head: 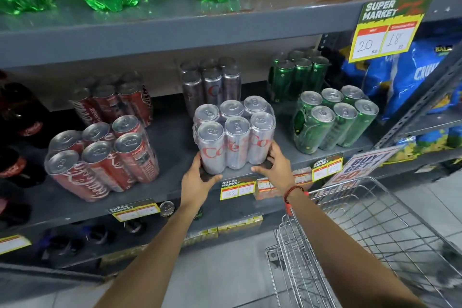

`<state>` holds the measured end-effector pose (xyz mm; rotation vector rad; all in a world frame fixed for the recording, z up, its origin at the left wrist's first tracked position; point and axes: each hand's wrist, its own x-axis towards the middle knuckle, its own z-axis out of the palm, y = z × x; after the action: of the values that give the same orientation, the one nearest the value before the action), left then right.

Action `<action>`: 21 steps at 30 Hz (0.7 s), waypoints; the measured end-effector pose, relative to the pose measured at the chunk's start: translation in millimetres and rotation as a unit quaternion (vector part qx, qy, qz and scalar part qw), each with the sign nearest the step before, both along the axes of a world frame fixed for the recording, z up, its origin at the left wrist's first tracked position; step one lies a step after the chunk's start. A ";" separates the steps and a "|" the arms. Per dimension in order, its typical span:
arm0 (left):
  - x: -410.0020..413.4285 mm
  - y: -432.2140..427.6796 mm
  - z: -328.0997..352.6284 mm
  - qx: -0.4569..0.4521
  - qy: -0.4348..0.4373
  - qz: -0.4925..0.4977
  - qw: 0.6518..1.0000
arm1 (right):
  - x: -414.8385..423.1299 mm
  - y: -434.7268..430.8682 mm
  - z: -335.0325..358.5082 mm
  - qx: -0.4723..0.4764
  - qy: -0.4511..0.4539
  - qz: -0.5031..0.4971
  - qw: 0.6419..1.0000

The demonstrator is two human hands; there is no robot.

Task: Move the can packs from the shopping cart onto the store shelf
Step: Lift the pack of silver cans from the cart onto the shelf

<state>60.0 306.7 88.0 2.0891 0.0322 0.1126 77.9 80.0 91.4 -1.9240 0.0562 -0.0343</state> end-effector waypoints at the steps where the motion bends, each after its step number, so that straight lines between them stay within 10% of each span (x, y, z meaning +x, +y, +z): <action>1: -1.5 0.1 -0.5 0.000 -0.006 0.007 1.000 | -2.3 0.3 -2.1 -0.002 -0.006 -0.008 1.000; 21: -4.6 6.7 0.5 -0.039 -0.008 0.003 0.999 | -17.0 10.3 3.3 -0.031 0.001 -0.020 0.999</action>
<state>55.4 313.4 88.4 2.0103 0.0324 0.1305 61.0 90.3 94.7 -1.9845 0.0956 -0.0621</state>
